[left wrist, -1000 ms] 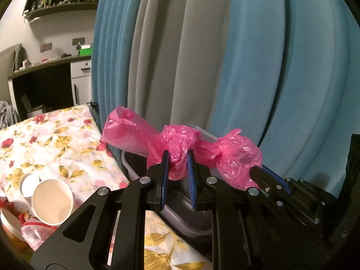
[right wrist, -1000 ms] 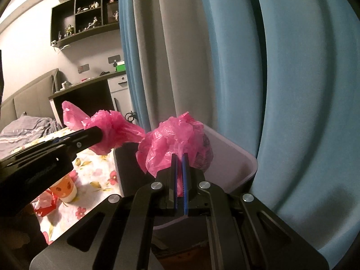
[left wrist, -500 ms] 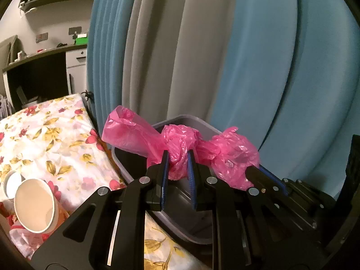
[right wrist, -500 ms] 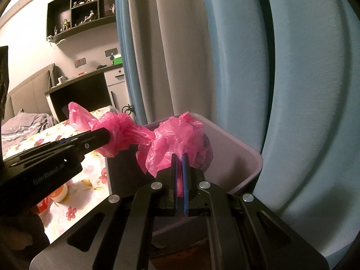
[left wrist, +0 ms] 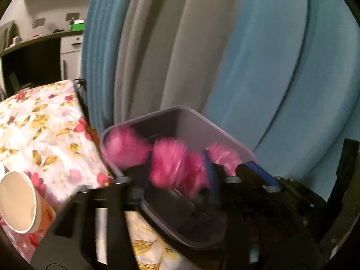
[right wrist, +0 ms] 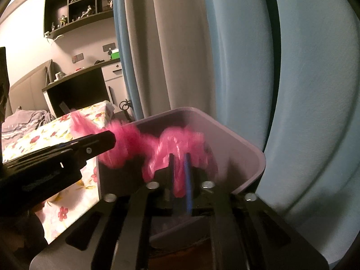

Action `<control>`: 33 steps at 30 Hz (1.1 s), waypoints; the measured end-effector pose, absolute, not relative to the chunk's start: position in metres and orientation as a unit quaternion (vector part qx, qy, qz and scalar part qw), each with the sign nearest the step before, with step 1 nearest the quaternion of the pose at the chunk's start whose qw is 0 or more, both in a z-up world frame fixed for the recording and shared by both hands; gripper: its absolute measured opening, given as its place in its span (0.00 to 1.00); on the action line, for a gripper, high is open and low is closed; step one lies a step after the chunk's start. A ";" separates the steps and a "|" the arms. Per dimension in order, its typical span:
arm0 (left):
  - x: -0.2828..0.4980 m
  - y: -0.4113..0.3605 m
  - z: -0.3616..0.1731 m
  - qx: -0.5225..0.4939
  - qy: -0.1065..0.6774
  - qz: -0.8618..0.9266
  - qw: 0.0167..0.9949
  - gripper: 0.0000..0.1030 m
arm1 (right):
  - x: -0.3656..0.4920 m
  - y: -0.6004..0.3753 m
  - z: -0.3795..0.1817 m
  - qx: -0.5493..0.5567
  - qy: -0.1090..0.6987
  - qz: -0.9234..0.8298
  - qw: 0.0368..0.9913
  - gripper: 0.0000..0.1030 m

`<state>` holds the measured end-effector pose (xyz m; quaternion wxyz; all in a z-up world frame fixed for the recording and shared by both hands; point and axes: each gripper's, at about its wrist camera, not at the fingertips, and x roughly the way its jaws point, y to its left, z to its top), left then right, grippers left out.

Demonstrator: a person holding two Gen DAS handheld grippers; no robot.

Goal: Collect trash
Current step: 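Move both open tools back over the trash pile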

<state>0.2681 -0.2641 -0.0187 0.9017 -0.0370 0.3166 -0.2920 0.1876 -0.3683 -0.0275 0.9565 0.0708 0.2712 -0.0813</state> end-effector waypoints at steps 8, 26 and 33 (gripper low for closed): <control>0.257 -0.244 -0.010 -0.049 0.290 -0.254 0.921 0.78 | 0.176 -0.369 -0.022 0.067 0.257 -0.089 0.960 0.52; 0.186 -0.179 0.015 -0.037 0.255 -0.174 0.950 0.80 | 0.127 -0.342 0.000 0.052 0.199 -0.107 0.973 0.85; 0.130 -0.124 0.021 -0.033 0.244 -0.141 0.959 0.80 | 0.103 -0.308 0.002 0.049 0.189 -0.069 0.978 0.87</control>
